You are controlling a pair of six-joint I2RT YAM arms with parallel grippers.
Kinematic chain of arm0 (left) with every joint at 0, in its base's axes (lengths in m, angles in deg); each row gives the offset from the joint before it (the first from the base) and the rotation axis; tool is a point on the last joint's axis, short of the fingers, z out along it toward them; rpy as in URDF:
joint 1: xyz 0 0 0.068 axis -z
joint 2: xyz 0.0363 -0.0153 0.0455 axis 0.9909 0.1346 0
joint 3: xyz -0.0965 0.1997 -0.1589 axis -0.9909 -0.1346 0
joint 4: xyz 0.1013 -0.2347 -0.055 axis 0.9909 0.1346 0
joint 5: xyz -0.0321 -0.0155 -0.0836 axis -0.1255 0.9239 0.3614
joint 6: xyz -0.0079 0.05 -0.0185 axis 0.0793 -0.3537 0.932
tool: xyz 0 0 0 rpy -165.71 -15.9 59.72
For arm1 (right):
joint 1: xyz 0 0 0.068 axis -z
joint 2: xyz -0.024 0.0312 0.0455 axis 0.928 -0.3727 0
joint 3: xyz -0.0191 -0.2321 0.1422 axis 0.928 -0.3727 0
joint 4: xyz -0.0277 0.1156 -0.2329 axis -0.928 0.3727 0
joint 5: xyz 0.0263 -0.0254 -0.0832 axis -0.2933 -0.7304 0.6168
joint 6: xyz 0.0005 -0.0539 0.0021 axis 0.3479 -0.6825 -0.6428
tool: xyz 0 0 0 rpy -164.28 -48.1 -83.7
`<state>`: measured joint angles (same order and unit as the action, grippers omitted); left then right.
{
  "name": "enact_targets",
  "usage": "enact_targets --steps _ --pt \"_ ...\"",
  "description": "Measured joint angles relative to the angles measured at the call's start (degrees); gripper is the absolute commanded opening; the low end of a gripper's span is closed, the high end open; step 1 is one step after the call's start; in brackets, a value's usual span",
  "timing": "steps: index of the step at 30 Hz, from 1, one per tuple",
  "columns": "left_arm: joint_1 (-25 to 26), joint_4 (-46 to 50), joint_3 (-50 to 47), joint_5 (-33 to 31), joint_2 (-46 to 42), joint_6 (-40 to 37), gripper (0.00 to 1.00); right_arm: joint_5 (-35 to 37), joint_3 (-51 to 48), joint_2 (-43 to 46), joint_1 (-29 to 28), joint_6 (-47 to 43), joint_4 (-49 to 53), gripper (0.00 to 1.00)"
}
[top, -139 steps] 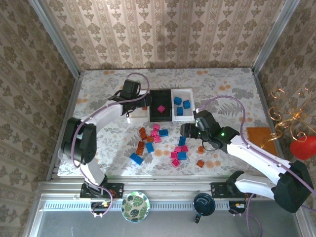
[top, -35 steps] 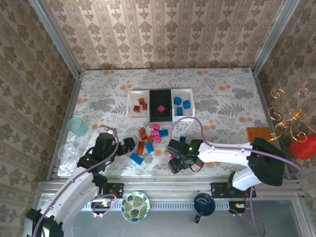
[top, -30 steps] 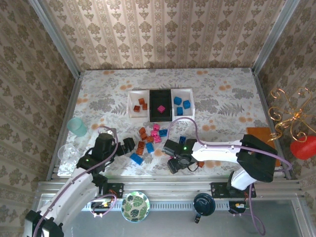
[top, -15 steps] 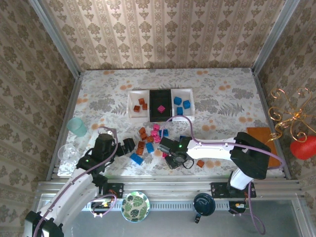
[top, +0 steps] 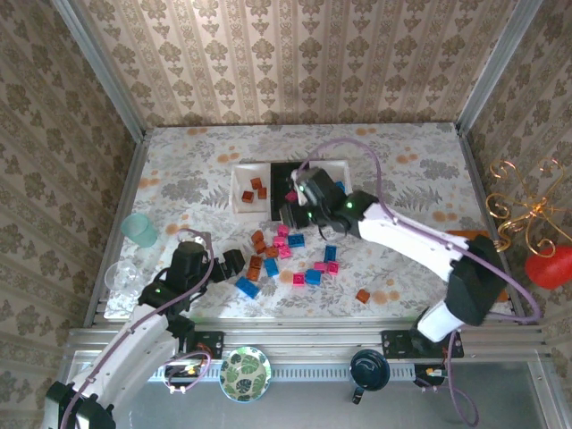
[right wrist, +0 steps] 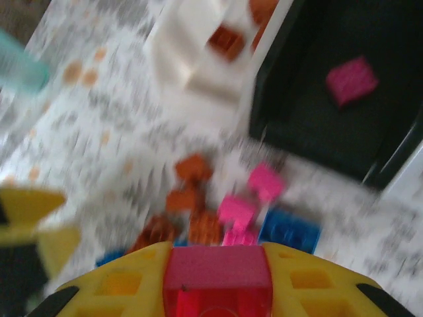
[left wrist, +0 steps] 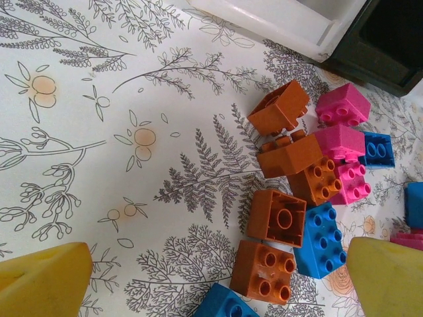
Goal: Sort the legos into containers by color
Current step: Place the lego in the container, then pick up the lego from the center of the table.
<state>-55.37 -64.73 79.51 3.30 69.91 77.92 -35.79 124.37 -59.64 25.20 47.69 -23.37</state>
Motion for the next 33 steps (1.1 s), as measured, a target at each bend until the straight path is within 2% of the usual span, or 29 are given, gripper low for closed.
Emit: enact_targets --steps 4,9,10,14,15,20,28,33 --pt "0.0 0.0 0.0 0.5 0.0 0.0 1.00 3.4 11.8 -14.0 3.7 -0.2 -1.1 0.26" --pt "0.0 0.0 0.0 1.0 0.0 0.0 1.00 7.1 23.4 -28.1 5.4 -0.3 1.3 0.28" --pt "0.0 0.0 0.0 1.1 0.0 0.0 1.00 7.8 25.0 -29.9 5.5 -0.2 2.3 0.31" --pt "0.0 0.0 0.0 1.2 -0.2 0.0 1.00 8.9 28.1 -32.3 5.6 0.6 4.5 0.57" --pt "0.0 0.0 0.0 1.2 -0.2 0.0 1.00 9.0 28.2 -32.1 5.6 0.9 4.6 0.60" --pt "0.0 0.0 0.0 1.2 -0.2 0.0 1.00 9.1 23.7 -26.7 5.6 1.3 4.0 0.69" --pt "-1.1 -1.9 0.0 2.6 -0.2 0.0 1.00 8.0 0.7 -2.3 4.7 5.3 0.2 0.71" --pt "-1.9 -3.6 0.0 2.7 0.6 0.0 1.00 7.9 -14.1 7.1 3.8 10.0 -0.8 0.72"
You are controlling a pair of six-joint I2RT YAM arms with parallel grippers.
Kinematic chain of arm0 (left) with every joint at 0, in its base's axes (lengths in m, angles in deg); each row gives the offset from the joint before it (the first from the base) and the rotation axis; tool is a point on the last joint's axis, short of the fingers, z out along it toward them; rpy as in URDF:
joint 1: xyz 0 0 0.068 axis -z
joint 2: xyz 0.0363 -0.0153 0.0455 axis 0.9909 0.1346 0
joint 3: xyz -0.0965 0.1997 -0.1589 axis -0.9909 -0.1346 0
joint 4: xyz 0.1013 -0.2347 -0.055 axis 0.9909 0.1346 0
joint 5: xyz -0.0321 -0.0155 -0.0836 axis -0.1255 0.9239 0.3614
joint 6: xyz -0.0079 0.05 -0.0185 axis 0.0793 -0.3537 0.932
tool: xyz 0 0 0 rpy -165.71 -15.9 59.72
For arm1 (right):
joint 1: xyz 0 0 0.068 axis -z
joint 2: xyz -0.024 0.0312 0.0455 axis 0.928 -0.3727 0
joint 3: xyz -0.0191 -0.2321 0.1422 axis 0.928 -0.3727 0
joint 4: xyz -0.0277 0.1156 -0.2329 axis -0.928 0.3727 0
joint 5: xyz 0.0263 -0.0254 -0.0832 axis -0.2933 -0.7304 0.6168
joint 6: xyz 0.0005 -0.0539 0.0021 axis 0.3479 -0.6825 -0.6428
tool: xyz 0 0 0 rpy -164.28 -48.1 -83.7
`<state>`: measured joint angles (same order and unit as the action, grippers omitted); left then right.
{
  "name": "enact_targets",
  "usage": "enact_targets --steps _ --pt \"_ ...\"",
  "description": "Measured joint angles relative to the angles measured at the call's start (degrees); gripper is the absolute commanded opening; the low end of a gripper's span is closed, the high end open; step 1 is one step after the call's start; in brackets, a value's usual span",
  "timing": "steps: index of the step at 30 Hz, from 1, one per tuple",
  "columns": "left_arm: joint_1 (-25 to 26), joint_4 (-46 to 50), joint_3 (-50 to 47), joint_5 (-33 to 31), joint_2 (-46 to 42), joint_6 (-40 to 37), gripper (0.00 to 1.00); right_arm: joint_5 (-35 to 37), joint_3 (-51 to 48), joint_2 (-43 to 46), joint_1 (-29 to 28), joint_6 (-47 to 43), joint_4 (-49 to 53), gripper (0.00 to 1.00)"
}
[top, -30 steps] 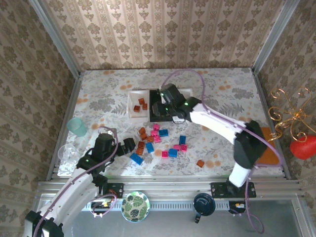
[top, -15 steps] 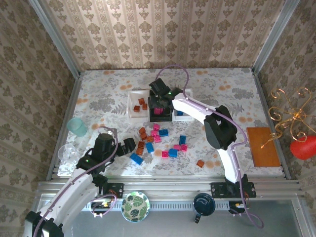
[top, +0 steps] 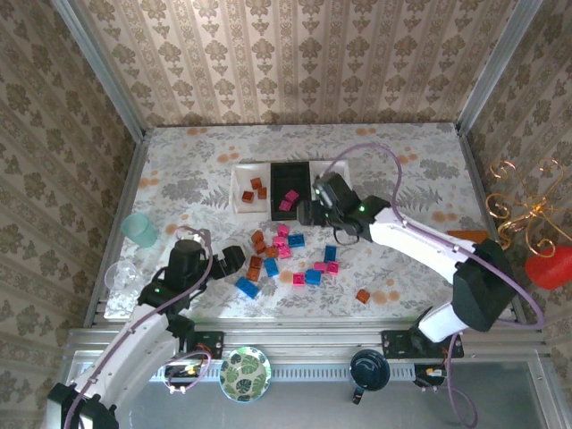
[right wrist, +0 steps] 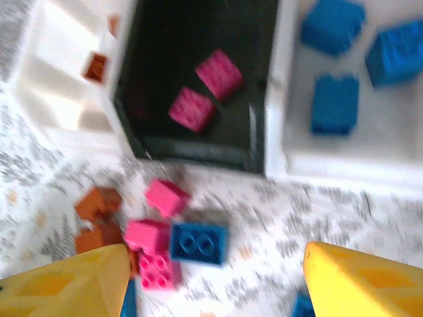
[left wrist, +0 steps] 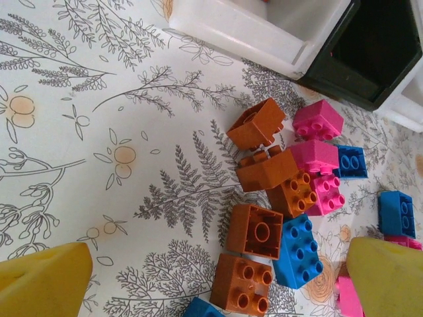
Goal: Sort the legos into containers by color
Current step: Pick up the lego from the center of the table, then place the lego in the container.
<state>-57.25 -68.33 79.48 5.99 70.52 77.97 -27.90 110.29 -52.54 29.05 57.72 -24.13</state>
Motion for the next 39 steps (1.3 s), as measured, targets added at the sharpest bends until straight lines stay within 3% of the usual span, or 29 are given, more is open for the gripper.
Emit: enact_targets --steps 4,11,20,25,33,39 --pt "-0.1 -2.3 -0.3 0.4 2.5 0.0 1.00 0.0 -9.2 -0.2 -0.1 4.4 -0.4 0.72" --pt "-0.4 -4.0 -0.3 1.9 5.9 0.0 1.00 0.0 -10.6 -5.7 -0.1 8.3 -2.4 0.71" --pt "-0.4 -4.3 -0.9 2.1 4.5 0.4 1.00 1.3 -10.6 -9.7 -0.6 8.7 -3.4 0.49" --pt "-0.7 -4.4 -0.9 2.1 4.6 0.4 1.00 1.5 -10.5 -10.1 -1.0 8.4 -3.5 0.32" --pt "-0.7 -4.3 -0.9 2.4 4.8 0.4 1.00 3.0 -9.8 -4.4 -0.3 5.5 -2.5 0.29" --pt "-0.7 -4.3 -0.9 2.4 4.8 0.4 1.00 4.7 0.1 -0.1 3.7 0.7 -1.6 0.29"
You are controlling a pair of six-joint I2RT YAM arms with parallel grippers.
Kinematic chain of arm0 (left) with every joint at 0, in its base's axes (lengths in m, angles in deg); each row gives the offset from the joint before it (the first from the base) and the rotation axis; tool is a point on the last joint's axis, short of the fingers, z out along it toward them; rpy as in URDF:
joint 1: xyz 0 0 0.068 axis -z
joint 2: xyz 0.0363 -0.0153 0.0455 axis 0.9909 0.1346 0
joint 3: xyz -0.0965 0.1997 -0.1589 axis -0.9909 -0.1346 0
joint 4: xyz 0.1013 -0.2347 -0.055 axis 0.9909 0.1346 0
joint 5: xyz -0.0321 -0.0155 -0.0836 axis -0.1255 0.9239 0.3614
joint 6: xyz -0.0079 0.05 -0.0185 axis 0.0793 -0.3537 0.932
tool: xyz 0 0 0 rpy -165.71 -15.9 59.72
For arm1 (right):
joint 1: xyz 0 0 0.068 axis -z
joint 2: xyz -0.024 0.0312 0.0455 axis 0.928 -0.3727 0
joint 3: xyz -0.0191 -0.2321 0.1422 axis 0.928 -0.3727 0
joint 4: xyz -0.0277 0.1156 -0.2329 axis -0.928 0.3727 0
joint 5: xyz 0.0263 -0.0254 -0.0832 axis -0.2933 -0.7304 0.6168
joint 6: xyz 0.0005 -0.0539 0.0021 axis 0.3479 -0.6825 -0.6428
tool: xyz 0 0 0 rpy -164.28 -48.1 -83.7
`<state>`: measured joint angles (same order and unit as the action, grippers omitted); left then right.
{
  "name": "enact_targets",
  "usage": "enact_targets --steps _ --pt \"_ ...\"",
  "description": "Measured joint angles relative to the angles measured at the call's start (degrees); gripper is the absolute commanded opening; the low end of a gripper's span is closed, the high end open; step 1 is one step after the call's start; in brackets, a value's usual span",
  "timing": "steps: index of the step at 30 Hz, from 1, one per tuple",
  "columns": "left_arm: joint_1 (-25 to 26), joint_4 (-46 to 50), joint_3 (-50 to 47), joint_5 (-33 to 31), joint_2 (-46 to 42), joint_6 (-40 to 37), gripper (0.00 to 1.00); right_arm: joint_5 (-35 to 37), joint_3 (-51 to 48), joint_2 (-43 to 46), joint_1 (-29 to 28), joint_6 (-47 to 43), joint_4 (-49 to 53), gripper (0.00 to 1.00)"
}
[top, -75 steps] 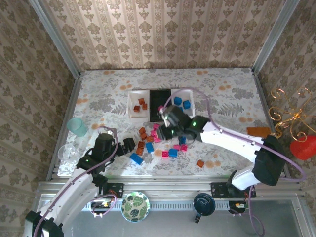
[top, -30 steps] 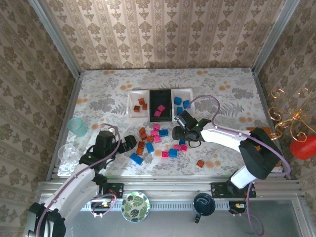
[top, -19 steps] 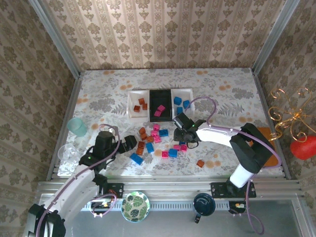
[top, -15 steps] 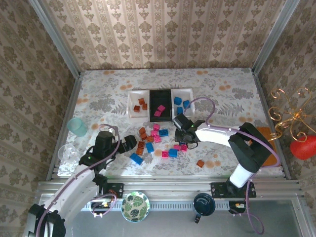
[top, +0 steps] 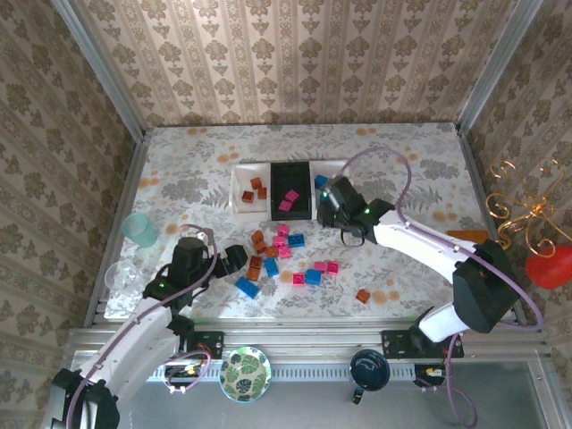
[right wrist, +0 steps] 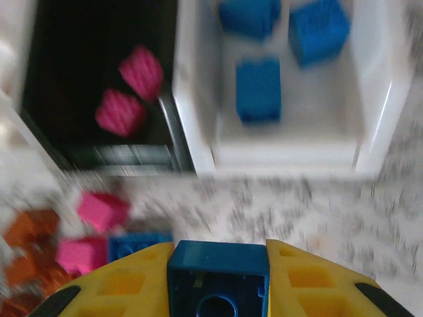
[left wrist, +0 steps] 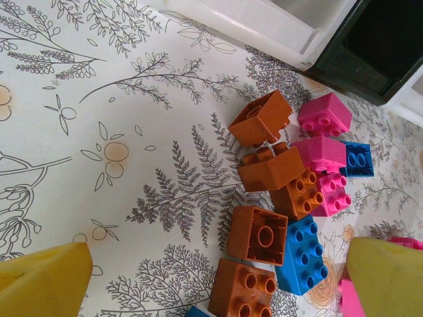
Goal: Sort the legos into containers by color
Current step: Place the lego in the container, then pick up the lego from the bottom-center of the table.
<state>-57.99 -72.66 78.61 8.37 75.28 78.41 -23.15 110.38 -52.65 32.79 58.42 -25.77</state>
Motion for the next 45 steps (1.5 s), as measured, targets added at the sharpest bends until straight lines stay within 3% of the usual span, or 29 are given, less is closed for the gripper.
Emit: enact_targets --steps 4,9,14,18,24,31,38,45 --pt "0.0 0.0 0.0 0.0 0.0 0.0 1.00 1.1 8.2 -4.2 4.1 -2.6 -0.4 0.29" --pt "0.0 0.4 0.0 0.2 -0.3 0.0 1.00 2.7 18.1 -16.2 7.8 -4.9 -0.3 0.31" --pt "0.0 1.8 0.0 0.2 -2.0 0.0 1.00 2.6 23.1 -24.6 9.3 -7.0 0.4 0.60" --pt "0.0 2.4 0.1 0.2 -2.7 0.0 1.00 2.5 23.8 -24.7 9.4 -8.8 1.5 0.67" --pt "0.0 2.5 0.2 0.2 -2.8 0.0 1.00 1.4 18.0 -15.4 9.0 -8.5 1.3 0.72" --pt "0.0 2.4 0.2 0.2 -2.8 0.0 1.00 -0.5 -1.5 4.8 5.2 -5.3 1.8 0.73" --pt "-0.4 0.5 0.0 0.2 -0.3 0.0 1.00 -4.2 -22.0 16.0 3.1 2.6 10.2 0.73" --pt "-0.8 -2.6 -0.6 0.2 3.6 0.0 1.00 -6.6 -26.6 22.4 -2.6 8.3 18.5 0.74"
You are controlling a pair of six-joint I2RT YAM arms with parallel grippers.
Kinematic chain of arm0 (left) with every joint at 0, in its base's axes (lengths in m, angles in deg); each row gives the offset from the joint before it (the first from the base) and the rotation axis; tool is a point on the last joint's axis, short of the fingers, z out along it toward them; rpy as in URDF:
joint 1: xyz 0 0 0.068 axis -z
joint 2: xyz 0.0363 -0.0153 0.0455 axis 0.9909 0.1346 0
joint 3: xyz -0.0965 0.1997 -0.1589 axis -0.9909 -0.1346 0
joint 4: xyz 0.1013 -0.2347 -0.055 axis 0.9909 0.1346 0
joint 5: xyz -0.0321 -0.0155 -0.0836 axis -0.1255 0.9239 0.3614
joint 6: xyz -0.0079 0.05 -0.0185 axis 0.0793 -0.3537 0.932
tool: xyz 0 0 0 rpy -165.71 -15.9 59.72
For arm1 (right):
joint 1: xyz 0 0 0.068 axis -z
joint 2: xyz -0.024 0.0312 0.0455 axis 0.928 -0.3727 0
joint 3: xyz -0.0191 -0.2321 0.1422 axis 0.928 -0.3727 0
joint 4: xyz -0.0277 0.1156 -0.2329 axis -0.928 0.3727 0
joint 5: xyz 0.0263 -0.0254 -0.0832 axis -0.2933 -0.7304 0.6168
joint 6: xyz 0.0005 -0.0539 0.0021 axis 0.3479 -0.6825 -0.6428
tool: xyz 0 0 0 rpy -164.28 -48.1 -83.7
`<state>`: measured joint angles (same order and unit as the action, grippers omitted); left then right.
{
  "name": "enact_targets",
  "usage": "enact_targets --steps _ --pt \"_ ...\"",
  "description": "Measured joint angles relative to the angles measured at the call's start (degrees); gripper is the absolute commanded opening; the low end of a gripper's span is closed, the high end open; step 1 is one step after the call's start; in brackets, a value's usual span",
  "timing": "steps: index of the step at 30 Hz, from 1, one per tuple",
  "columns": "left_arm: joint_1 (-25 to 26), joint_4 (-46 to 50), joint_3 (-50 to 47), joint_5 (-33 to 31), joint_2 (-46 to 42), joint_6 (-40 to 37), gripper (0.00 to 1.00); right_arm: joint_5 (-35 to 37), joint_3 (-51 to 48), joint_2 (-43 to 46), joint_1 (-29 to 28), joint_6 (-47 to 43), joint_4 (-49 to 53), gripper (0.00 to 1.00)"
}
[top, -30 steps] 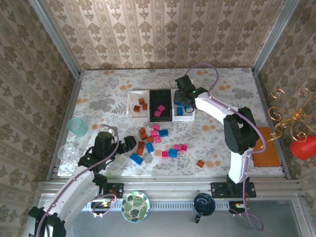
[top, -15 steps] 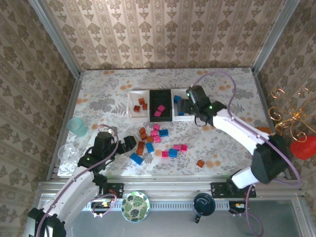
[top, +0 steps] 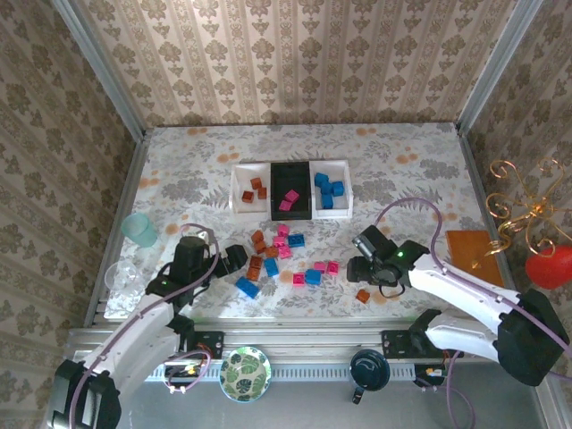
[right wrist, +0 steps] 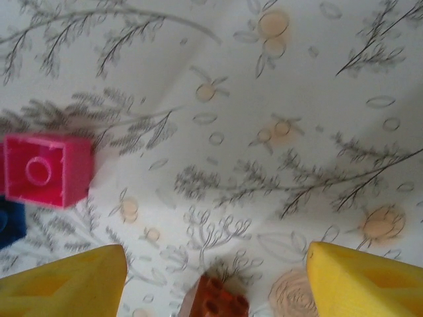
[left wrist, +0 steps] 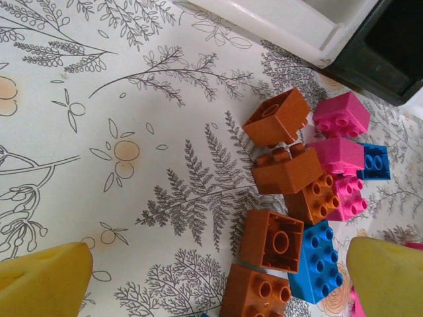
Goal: Sort the legos into containers by color
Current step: Pick up the lego from the bottom-center of the table.
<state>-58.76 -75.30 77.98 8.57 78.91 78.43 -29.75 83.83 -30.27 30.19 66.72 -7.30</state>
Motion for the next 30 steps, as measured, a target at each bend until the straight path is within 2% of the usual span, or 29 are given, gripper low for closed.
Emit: enact_targets --steps 8,15,18,25,30 --pt "0.0 -2.2 -0.8 0.2 1.3 0.0 1.00 -1.9 -1.1 -2.3 -4.8 4.2 2.1 0.74" --pt "0.0 -2.3 -0.9 0.2 1.3 0.0 1.00 -3.0 -2.0 -7.4 -7.5 5.5 1.1 0.68" --pt "-0.3 -2.3 -0.9 0.2 1.3 0.0 1.00 -3.2 -2.0 -9.3 -8.0 5.5 0.6 0.63" --pt "-0.3 -2.3 -0.9 0.4 1.3 0.0 1.00 -2.0 -1.9 -10.0 -8.1 5.0 1.7 0.40" --pt "-0.3 -2.3 -1.2 0.4 1.2 0.0 1.00 -2.6 -0.9 -9.9 -8.1 3.8 1.3 0.31"
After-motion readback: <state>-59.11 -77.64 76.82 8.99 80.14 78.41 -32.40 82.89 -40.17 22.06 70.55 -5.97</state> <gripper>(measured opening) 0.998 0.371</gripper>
